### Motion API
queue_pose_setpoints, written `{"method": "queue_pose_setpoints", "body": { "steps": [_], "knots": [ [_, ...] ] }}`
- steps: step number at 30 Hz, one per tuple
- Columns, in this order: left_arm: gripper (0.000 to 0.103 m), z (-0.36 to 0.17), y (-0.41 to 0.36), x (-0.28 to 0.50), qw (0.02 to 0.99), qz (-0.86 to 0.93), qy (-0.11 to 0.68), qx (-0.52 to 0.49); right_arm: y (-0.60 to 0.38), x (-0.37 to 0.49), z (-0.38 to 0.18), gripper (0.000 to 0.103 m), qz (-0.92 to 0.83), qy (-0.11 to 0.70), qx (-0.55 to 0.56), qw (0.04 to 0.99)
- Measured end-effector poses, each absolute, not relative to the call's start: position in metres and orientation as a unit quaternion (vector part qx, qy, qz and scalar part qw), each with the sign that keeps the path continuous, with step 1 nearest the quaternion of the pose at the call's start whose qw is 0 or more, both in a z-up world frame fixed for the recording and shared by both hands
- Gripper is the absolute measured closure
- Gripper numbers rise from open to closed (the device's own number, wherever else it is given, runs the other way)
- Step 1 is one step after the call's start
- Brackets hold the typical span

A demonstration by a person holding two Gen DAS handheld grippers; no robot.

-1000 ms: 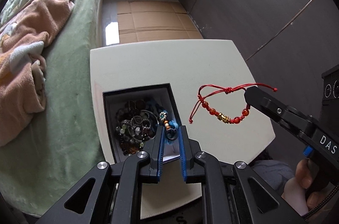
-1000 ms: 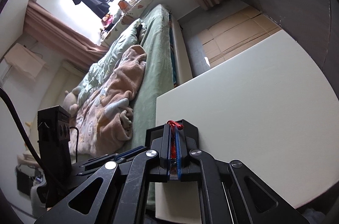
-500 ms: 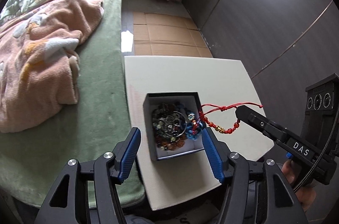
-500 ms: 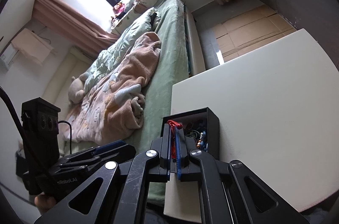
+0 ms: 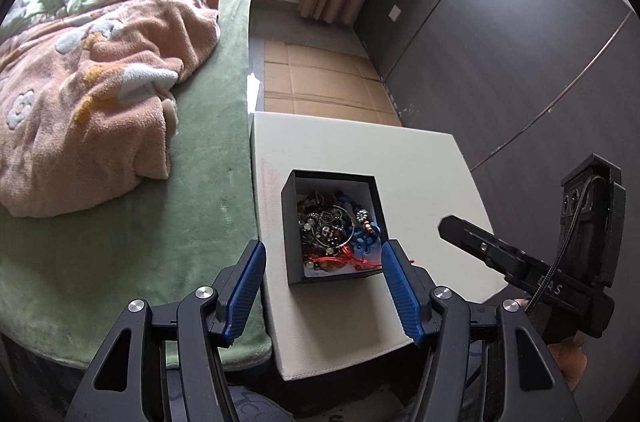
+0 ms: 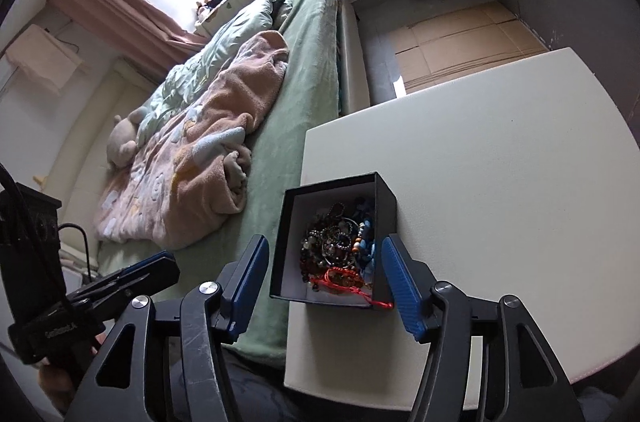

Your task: Organize jewelry

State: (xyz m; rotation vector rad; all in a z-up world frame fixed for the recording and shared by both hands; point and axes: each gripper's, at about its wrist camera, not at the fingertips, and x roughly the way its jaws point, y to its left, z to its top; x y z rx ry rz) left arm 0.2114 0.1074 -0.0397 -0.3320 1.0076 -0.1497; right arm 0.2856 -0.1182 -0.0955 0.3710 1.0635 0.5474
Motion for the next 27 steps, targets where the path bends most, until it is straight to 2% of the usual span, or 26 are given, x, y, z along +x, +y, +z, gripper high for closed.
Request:
{"method": "queue_pose_setpoints", "body": {
  "steps": [1,2,4,6,9,12,13,18,27],
  "knots": [
    [0.041,-0.036,0.105,0.206,0.865,-0.067,0.474,-0.151,-0.121,0.281,-0.092,0.028,0.254,0.493,0.167,0.815],
    [0.041,-0.033,0.103,0.203,0.868,-0.065,0.47,-0.147,-0.123,0.277,-0.089,0.025,0.252,0.489,0.162,0.819],
    [0.031,-0.027,0.098,0.193,0.873,-0.062,0.462,-0.143,-0.128,0.267,-0.083,0.025,0.25,0.483,0.152,0.825],
    [0.028,-0.021,0.093,0.185,0.88,-0.055,0.452,-0.136,-0.134,0.258,-0.078,0.025,0.246,0.483,0.145,0.828],
    [0.016,-0.009,0.081,0.169,0.891,-0.058,0.434,-0.118,-0.144,0.243,-0.072,0.022,0.236,0.48,0.135,0.834],
    [0.01,0.002,0.074,0.151,0.904,-0.048,0.411,-0.106,-0.155,0.227,-0.064,0.002,0.219,0.475,0.122,0.844],
    [0.01,0.006,0.071,0.146,0.909,-0.043,0.403,-0.1,-0.158,0.222,-0.062,0.0,0.215,0.474,0.118,0.846],
    [0.001,0.024,0.06,0.114,0.927,-0.035,0.364,-0.081,-0.177,0.193,-0.045,0.0,0.194,0.456,0.11,0.862],
    [0.0,0.051,0.046,0.059,0.95,-0.022,0.304,-0.063,-0.2,0.141,-0.014,0.0,0.176,0.411,0.079,0.891]
  ]
}}
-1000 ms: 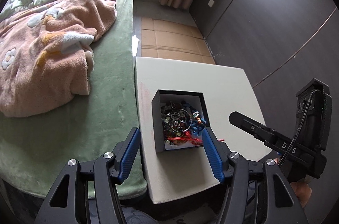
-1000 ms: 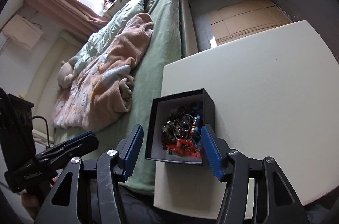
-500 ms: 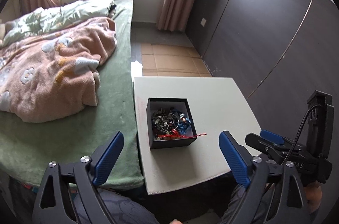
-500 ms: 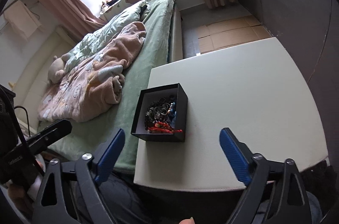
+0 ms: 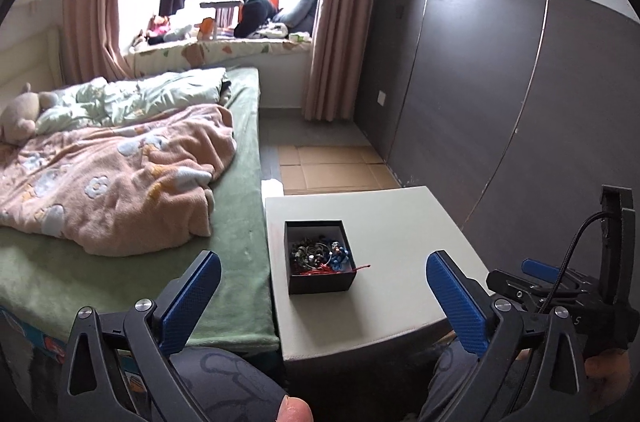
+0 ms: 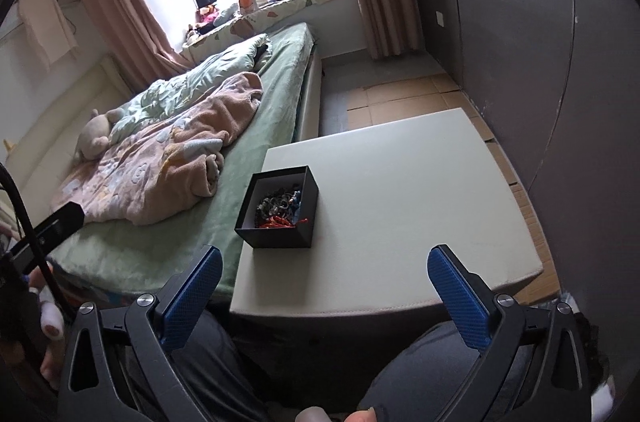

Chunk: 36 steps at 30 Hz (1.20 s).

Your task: Organize jewelry

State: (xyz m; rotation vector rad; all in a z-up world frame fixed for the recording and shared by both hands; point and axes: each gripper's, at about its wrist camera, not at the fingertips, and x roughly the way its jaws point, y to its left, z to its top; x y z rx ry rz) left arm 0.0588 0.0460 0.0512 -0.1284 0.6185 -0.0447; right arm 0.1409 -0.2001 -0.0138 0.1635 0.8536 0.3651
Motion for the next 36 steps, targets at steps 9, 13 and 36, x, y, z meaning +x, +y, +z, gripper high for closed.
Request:
{"method": "queue_pose_setpoints", "body": {
  "steps": [9,13,36],
  "knots": [
    [0.0,0.064,0.034,0.016,0.961,-0.021,0.271,-0.044,-0.217,0.101,0.005,0.0,0.167,0.388,0.082,0.902],
    [0.0,0.065,0.032,0.0,0.965,-0.023,0.256,-0.049,-0.226,0.089,0.01,0.0,0.165,0.381,0.091,0.905],
    [0.0,0.045,0.017,-0.039,0.97,-0.006,0.241,-0.027,-0.23,0.02,0.007,0.0,0.187,0.341,0.059,0.919]
  ]
}}
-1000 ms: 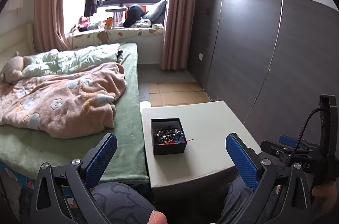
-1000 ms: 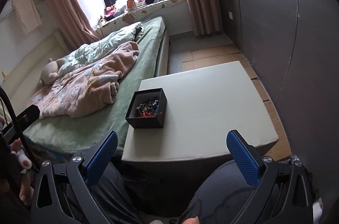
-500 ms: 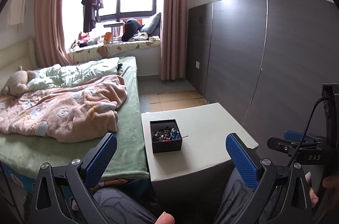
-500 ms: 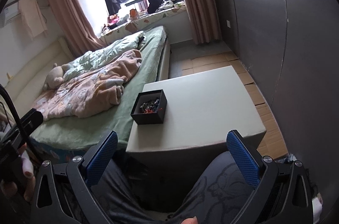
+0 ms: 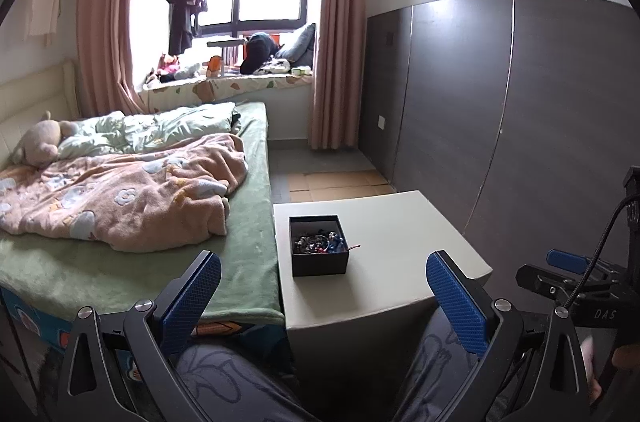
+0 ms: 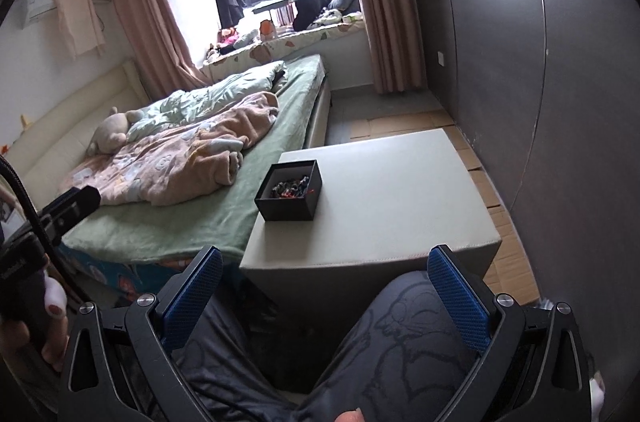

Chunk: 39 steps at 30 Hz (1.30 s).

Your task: Organize jewelry

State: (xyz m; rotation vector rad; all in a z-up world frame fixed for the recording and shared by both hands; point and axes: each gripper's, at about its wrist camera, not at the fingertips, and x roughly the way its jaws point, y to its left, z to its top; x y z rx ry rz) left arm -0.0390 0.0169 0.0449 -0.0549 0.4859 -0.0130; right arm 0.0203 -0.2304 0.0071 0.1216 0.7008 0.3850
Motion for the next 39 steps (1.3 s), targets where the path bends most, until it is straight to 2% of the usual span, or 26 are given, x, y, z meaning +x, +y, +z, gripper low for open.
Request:
{"method": "queue_pose_setpoints", "body": {
  "steps": [39],
  "knots": [
    [0.001,0.043,0.024,-0.053,0.974,-0.006,0.225,-0.032,-0.22,0.018,0.003,0.0,0.182,0.341,0.069,0.92]
  ]
}}
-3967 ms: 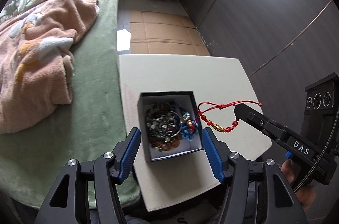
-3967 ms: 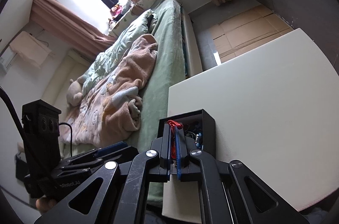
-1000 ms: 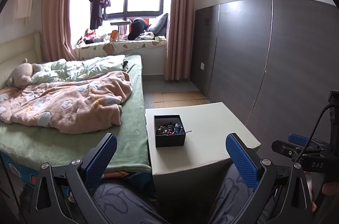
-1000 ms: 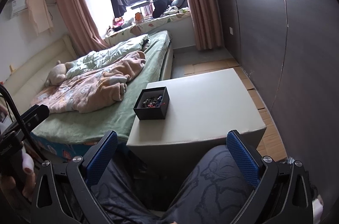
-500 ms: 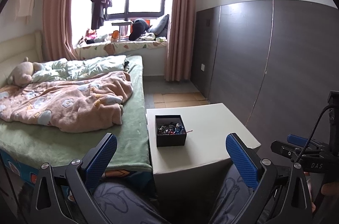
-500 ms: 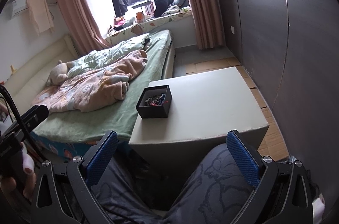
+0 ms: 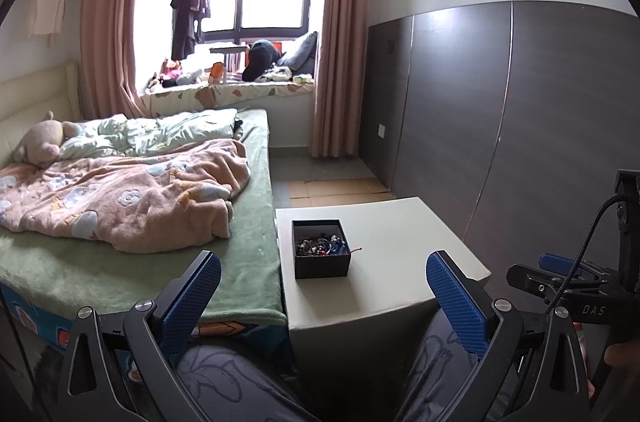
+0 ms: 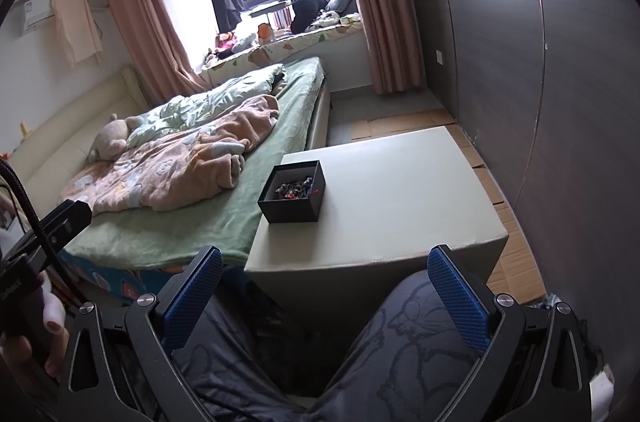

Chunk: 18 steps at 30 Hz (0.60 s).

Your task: Organize jewelry

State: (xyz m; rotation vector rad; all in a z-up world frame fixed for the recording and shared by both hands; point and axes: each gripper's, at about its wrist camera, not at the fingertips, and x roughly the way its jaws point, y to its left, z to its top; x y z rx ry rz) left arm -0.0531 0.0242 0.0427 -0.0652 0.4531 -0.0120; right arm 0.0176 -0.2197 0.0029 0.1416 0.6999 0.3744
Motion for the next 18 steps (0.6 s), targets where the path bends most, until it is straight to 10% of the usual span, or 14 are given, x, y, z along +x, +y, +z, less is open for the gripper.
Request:
{"method": "queue_pose_setpoints", "body": {
  "steps": [18],
  "knots": [
    [0.0,0.0409,0.0221,-0.0543,0.973,-0.01,0.228,-0.031,-0.2202,0.0189,0.0029,0.0,0.179,0.343,0.073,0.919]
  ]
}}
